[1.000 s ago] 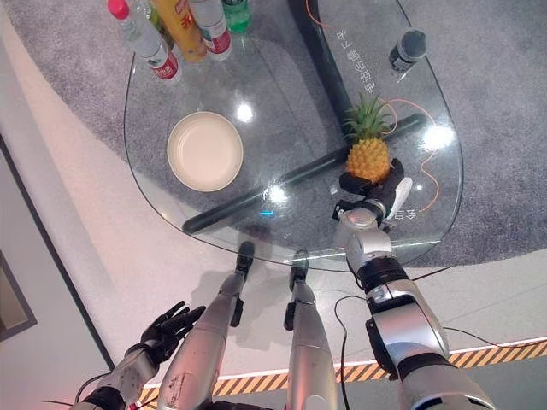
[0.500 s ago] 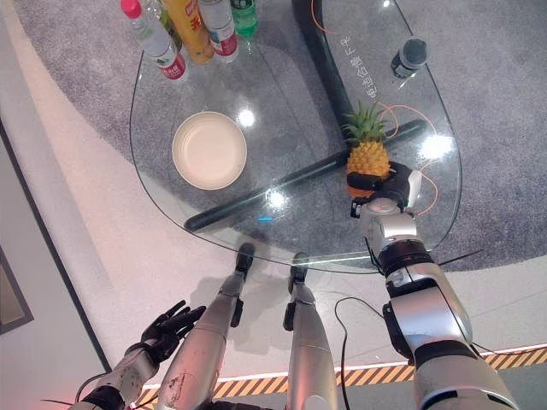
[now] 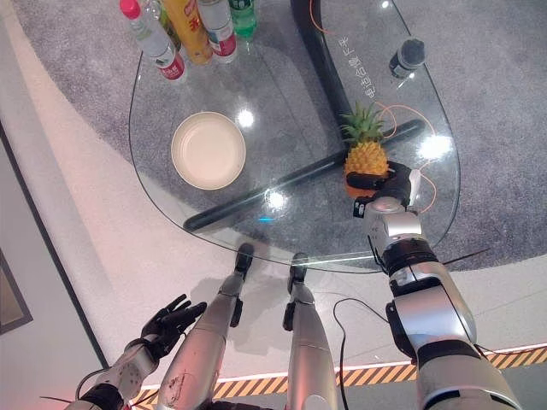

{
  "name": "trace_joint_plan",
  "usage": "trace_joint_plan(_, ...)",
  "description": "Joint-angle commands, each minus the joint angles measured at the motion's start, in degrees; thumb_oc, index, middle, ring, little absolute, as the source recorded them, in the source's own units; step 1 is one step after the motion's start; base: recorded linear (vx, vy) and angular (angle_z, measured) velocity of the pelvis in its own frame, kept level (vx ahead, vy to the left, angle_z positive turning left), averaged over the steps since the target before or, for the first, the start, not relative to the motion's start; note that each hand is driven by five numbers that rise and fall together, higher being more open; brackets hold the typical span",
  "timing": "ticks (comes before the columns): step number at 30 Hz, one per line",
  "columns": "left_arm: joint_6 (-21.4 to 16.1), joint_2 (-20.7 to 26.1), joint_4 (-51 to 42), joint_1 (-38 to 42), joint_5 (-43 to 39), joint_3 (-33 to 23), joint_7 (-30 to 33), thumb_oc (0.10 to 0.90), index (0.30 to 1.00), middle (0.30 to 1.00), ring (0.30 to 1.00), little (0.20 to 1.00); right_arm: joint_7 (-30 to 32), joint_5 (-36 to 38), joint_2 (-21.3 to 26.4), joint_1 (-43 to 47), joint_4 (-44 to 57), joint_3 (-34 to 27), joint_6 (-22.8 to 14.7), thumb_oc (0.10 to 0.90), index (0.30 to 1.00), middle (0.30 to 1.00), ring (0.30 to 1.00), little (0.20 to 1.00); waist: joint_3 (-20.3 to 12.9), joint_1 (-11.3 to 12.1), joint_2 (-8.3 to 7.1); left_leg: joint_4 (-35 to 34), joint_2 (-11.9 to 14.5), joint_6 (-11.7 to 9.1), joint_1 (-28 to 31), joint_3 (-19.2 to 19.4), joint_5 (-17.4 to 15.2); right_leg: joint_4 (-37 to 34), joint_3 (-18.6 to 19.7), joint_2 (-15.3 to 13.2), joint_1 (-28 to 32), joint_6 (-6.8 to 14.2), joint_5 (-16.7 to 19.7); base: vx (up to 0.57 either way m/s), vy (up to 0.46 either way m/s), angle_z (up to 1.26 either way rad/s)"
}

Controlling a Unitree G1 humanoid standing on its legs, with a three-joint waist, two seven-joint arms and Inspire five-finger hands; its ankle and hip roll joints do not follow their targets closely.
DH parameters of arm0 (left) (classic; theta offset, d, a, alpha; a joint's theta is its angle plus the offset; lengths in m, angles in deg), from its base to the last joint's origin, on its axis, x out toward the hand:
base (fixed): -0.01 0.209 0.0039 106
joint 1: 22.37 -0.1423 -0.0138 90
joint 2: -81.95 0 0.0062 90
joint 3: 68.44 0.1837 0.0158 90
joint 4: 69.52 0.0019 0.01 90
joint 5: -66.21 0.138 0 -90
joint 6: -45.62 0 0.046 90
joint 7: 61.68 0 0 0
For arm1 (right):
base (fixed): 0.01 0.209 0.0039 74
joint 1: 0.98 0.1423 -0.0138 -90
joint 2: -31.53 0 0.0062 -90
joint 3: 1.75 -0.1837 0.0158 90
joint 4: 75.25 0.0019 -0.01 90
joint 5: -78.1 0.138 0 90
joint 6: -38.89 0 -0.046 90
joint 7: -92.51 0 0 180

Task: Pick up the fruit to the plate

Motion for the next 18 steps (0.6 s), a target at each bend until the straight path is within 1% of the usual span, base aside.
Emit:
trace_joint_plan(1, -3.2, 0.6, -6.2, -1.9, -1.6, -0.4, 0.9, 0.8, 0.9, 0.9, 0.9, 0.9, 0.2, 1.5, 0.9, -5.7, 9.7, 1.3, -3.6, 0.1, 0.3, 0.3, 0.3, 0.2, -1.0, -1.0, 0.79, 5.4, -3.7, 1.3, 0.8, -1.7, -7.6, -2.5, -4.3, 0.4, 3.2, 1.1, 1.4, 0.0, 0.0, 0.0)
trace_joint_plan(2, -3.4, 0.6, -6.7, -1.8, -1.7, -0.4, 1.1, 0.8, 0.9, 0.9, 0.9, 0.9, 0.2, 1.1, 0.8, -6.1, 10.4, 1.2, -3.9, 0.1, 0.3, 0.3, 0.3, 0.2, -1.0, -1.0, 0.78, 5.5, -3.7, 1.3, 0.9, -1.7, -7.7, -2.5, -4.2, 0.5, 3.3, 1.1, 1.4, -0.01, -0.045, -0.02)
trace_joint_plan(3, -4.0, 0.8, -8.9, -1.2, -2.1, -0.6, 2.4, 0.8, 0.9, 0.9, 0.9, 0.9, 0.3, -0.1, 0.4, -7.4, 13.7, 1.1, -4.5, 0.1, 0.3, 0.3, 0.3, 0.2, -1.0, -1.5, 0.54, 5.3, -3.7, 1.4, 1.3, -1.6, -7.5, -2.6, -3.9, 0.5, 3.7, 1.2, 1.5, -0.02, -0.045, -0.02)
trace_joint_plan(5, -4.6, 0.9, -11.2, -0.3, -3.0, -1.1, 3.7, 0.8, 0.9, 0.9, 0.9, 0.9, -0.4, -1.3, 0.0, -8.4, 17.0, 0.8, -5.1, 0.1, 0.3, 0.3, 0.3, 0.2, -1.0, -1.9, 0.26, 5.1, -3.5, 1.4, 2.5, -1.5, -7.7, -3.0, -3.7, 0.6, 4.9, 1.3, 1.4, -0.01, -0.058, -0.03)
trace_joint_plan(8, -5.7, 1.5, -14.8, -0.3, -3.9, -2.1, 4.7, 0.8, 0.9, 0.9, 0.9, 0.9, -2.1, -3.2, 0.1, -10.9, 23.7, 0.3, -5.9, 0.1, 0.3, 0.3, 0.3, 0.2, -1.0, -2.5, 0.15, 4.5, -3.3, 1.4, 4.8, -1.4, -8.0, -3.7, -3.2, 0.8, 7.2, 1.3, 1.2, 0.0, -0.047, -0.05)
trace_joint_plan(9, -5.7, 1.5, -14.9, -0.2, -3.9, -2.2, 4.8, 0.8, 0.9, 0.9, 0.9, 0.9, -2.2, -3.3, 0.1, -10.9, 24.1, 0.2, -5.8, 0.1, 0.3, 0.3, 0.3, 0.2, -1.0, -2.6, 0.08, 4.4, -3.3, 1.4, 4.7, -1.4, -7.8, -3.8, -3.2, 0.8, 7.1, 1.3, 1.3, -0.01, -0.028, -0.05)
trace_joint_plan(12, -7.4, 1.4, -17.8, -0.6, -4.4, -3.4, 5.5, 0.8, 0.9, 0.9, 0.9, 0.9, -4.8, -5.8, -0.3, -13.6, 29.9, -0.4, -6.7, 0.1, 0.3, 0.3, 0.3, 0.2, -1.0, -3.2, 0.1, 4.1, -3.3, 1.4, 6.2, -1.3, -7.8, -4.2, -2.9, 0.7, 8.8, 1.2, 1.1, 0.0, -0.014, -0.03)
trace_joint_plan(13, -8.3, 1.2, -19.2, -1.1, -4.7, -4.2, 5.8, 0.8, 0.9, 0.9, 0.9, 0.9, -6.0, -6.9, -0.7, -15.2, 33.2, -0.6, -6.6, 0.1, 0.3, 0.3, 0.3, 0.2, -1.0, -3.4, 0.14, 3.9, -3.3, 1.4, 7.1, -1.3, -7.8, -4.5, -2.7, 0.7, 9.8, 1.1, 1.0, 0.0, 0.0, 0.0)
trace_joint_plan(15, -9.2, 1.1, -21.9, -1.6, -4.8, -5.1, 6.4, 0.8, 0.9, 0.9, 0.9, 0.9, -7.5, -8.7, -1.1, -16.9, 36.9, -0.8, -6.7, 0.1, 0.3, 0.3, 0.3, 0.2, -1.0, -3.7, 0.22, 3.6, -3.4, 1.3, 8.2, -1.3, -7.7, -4.9, -2.6, 0.7, 11.0, 1.0, 0.8, 0.0, -0.015, -0.07)
trace_joint_plan(18, -9.8, 1.4, -26.0, -2.7, -6.2, -6.7, 5.7, 0.8, 0.9, 0.9, 0.9, 0.9, -10.6, -11.3, -1.6, -20.2, 42.4, -1.3, -8.0, 0.1, 0.3, 0.3, 0.3, 0.2, -1.0, -4.0, 0.38, 3.3, -3.5, 1.2, 9.3, -1.4, -7.6, -5.3, -2.5, 0.8, 12.4, 0.9, 0.5, 0.0, -0.012, -0.05)
